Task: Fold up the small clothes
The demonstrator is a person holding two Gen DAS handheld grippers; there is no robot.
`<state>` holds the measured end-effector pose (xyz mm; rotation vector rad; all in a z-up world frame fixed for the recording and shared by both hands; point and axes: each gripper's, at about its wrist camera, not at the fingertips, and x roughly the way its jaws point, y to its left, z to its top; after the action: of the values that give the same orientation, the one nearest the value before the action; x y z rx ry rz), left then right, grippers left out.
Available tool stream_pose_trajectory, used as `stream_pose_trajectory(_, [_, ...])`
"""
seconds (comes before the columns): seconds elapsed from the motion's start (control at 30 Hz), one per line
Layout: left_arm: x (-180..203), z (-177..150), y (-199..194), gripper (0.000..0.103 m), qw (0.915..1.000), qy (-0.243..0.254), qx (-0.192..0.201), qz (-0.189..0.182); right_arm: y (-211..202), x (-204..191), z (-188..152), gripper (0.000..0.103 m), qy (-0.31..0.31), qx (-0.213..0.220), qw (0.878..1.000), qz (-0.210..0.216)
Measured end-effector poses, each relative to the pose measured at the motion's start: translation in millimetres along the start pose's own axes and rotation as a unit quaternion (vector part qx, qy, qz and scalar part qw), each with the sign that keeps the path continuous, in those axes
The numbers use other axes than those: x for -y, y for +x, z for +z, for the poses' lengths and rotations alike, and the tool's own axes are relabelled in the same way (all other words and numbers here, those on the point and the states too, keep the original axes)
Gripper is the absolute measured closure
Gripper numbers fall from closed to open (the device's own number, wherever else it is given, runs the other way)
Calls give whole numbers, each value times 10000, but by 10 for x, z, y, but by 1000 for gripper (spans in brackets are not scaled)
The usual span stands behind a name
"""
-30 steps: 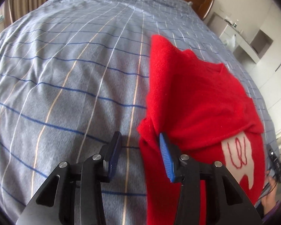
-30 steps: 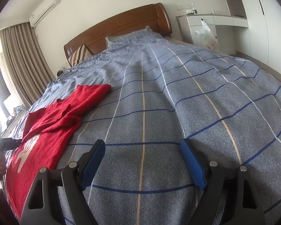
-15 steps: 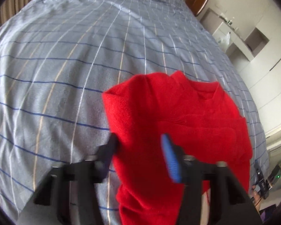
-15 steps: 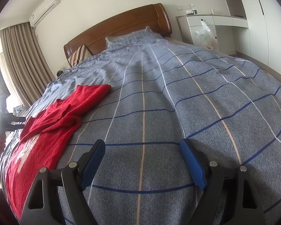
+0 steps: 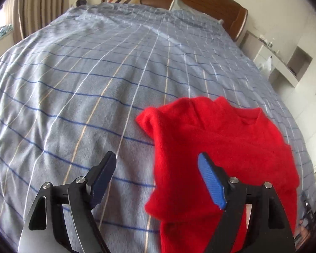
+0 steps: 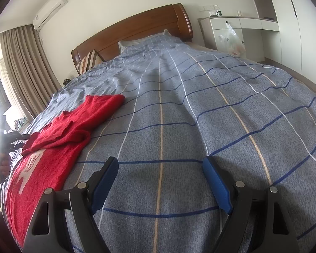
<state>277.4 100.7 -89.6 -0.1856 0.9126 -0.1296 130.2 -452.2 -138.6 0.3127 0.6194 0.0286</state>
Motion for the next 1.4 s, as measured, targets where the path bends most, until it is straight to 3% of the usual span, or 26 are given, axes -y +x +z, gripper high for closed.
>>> stream_pose_trajectory(0.1, [56,-285,154,21,9947,681,-448,633,1,-1,0,21,-4,-4,10000,-5])
stream_pose_trajectory(0.13, [53,-338,142,21,9941,780,-385,645,1,-1,0,21,-4,-6,10000,-5])
stream_pose_trajectory(0.33, [-57,-459,-301,15,9984,269,-40,487,0,5,-10,21,-19,-15,10000,-35])
stream_pose_trajectory(0.43, [-107,-650,-538,7,9961,287,340,766,-2,9,-20,21,-42,-18,9999,-97])
stream_pose_trajectory(0.53, [-284,-778,-636,5,9925,-12,650,1031,4,-26,-27,21,-159,-52,9995,-276])
stream_pose_trajectory(0.67, [-549,-849,-448,5,9915,-463,550,1084,34,-119,-39,21,-410,-181,9973,-579])
stream_pose_trajectory(0.73, [-648,-930,-298,3,9915,-474,471,1118,43,-146,-47,20,-532,-239,9958,-703])
stream_pose_trajectory(0.8, [-685,-997,-295,2,9914,-490,730,968,43,-162,-57,19,-620,-276,9947,-778])
stream_pose_trajectory(1.1, [-648,-1073,-321,1,9903,-371,915,983,22,-300,73,17,-908,-487,9864,-1282])
stream_pose_trajectory(1.23, [-621,-1113,-328,1,9894,-316,958,1043,52,-348,257,0,-1045,-321,9795,-1694])
stream_pose_trajectory(1.27, [-619,-1114,-328,1,9894,-320,960,1038,105,-342,269,0,-1118,-319,9770,-1789])
stream_pose_trajectory(1.33, [-617,-1116,-328,1,9894,-314,961,1045,382,-282,209,0,-1206,-901,9650,-2147])
stream_pose_trajectory(1.4, [-611,-1120,-331,1,9892,-308,969,1053,409,-247,209,0,-1090,-967,9663,-2121])
